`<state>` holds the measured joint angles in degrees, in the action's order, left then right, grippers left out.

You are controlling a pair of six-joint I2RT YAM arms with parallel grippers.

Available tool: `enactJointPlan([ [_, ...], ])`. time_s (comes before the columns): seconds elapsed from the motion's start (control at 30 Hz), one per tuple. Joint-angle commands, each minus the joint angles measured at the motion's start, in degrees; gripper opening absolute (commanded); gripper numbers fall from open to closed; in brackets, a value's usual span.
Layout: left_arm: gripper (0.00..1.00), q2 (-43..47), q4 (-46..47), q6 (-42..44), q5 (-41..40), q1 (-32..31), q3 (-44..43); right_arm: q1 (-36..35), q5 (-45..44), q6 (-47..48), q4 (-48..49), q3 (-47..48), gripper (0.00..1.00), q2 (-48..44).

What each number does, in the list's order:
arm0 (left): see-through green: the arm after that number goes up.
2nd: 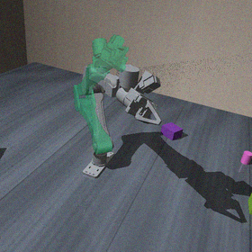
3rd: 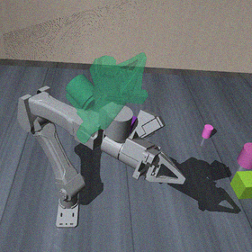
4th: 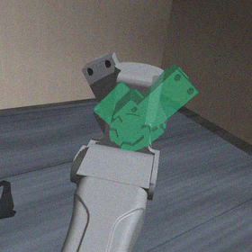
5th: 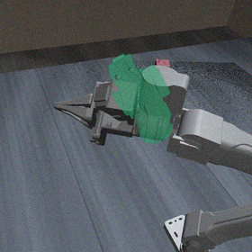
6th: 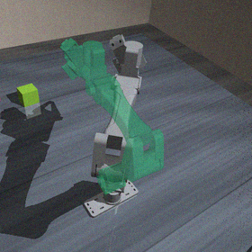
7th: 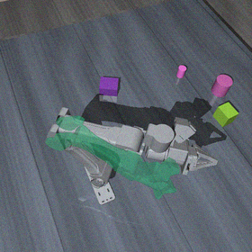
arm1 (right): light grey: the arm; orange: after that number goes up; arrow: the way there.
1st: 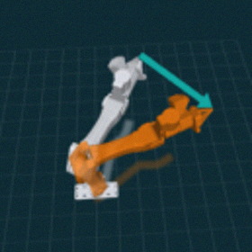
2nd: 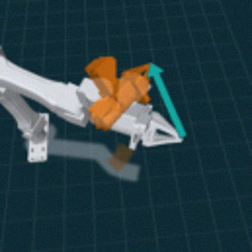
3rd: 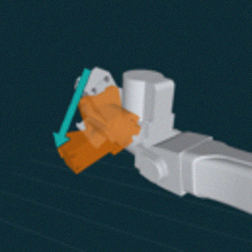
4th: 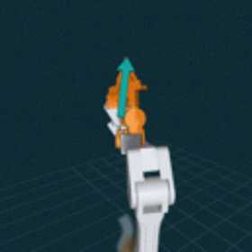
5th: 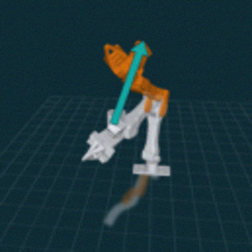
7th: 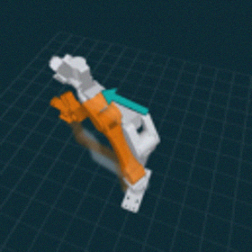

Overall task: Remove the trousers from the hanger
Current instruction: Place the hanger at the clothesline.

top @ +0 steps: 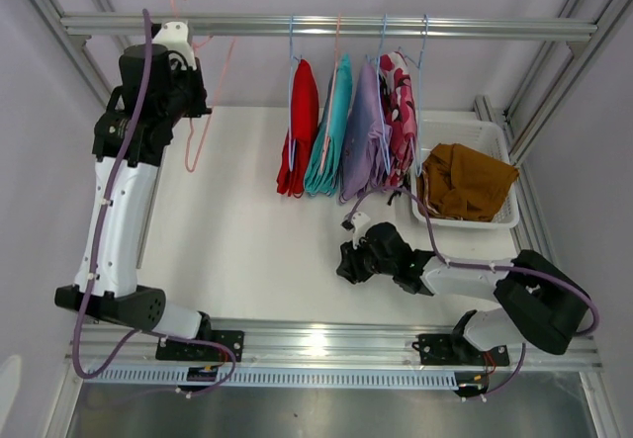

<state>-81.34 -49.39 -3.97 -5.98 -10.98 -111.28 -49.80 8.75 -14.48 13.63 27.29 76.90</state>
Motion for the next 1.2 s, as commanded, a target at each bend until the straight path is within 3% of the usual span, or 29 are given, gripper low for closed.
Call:
enactJointPlan([
  [0.0, 0.01, -1.9, -0.8, 1.9, -1.8, 0.6, -4.3, -0.1, 3.1, 2.2, 5.4, 2.9, 0.37, 3.2],
  [0.4, 0.01, -9.4, -0.6, 0.8, 1.4, 5.7, -6.2, 0.6, 6.3, 3.1, 9.4, 3.9, 0.37, 10.3],
  [0.9, 0.01, -11.5, -0.5, 0.8, 1.3, 6.5, -4.4, 1.4, 8.6, 3.3, 10.2, 5.1, 0.36, 14.3],
  [1.03, 0.01, -8.5, 1.5, 0.5, 2.0, 6.4, 1.1, 1.3, 8.8, 3.4, 9.8, 5.6, 0.36, 15.0],
  [1.17, 0.01, -3.1, 9.2, 0.8, 1.8, 6.4, 14.7, 1.4, 9.2, 3.3, 9.9, 5.7, 0.36, 15.3],
])
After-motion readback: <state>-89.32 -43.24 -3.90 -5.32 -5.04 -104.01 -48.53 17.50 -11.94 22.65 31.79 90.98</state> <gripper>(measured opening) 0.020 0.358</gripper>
